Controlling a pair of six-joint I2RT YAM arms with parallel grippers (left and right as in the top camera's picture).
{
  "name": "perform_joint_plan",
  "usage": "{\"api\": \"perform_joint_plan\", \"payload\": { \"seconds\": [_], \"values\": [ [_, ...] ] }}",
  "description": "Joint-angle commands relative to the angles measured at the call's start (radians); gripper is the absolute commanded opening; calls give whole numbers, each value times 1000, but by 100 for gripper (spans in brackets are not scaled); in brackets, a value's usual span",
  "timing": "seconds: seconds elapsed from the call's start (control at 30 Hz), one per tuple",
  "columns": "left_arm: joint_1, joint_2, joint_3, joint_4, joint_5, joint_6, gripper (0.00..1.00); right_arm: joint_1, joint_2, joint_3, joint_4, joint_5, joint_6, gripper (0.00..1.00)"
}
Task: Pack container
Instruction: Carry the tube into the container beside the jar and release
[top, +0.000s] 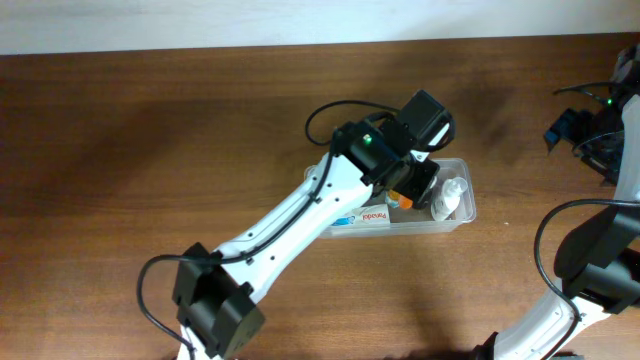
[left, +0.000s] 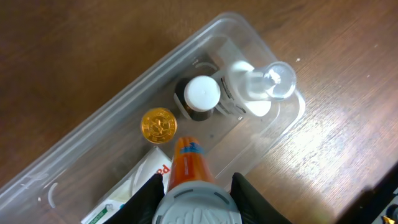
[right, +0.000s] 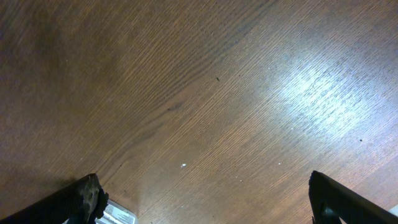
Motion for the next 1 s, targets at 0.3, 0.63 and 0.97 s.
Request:
{"api": "perform_joint_plan", "payload": {
  "seconds": [0.3,0.63,0.97],
  "values": [
    [-20,66,18,35,14,20,35,0,-4,0,0,5,9,98],
    [-20,99,18,36,14,20,35,0,-4,0,0,5,9,98],
    [-37,137,18,43,14,20,36,0,-4,0,0,5,9,99]
  ]
}}
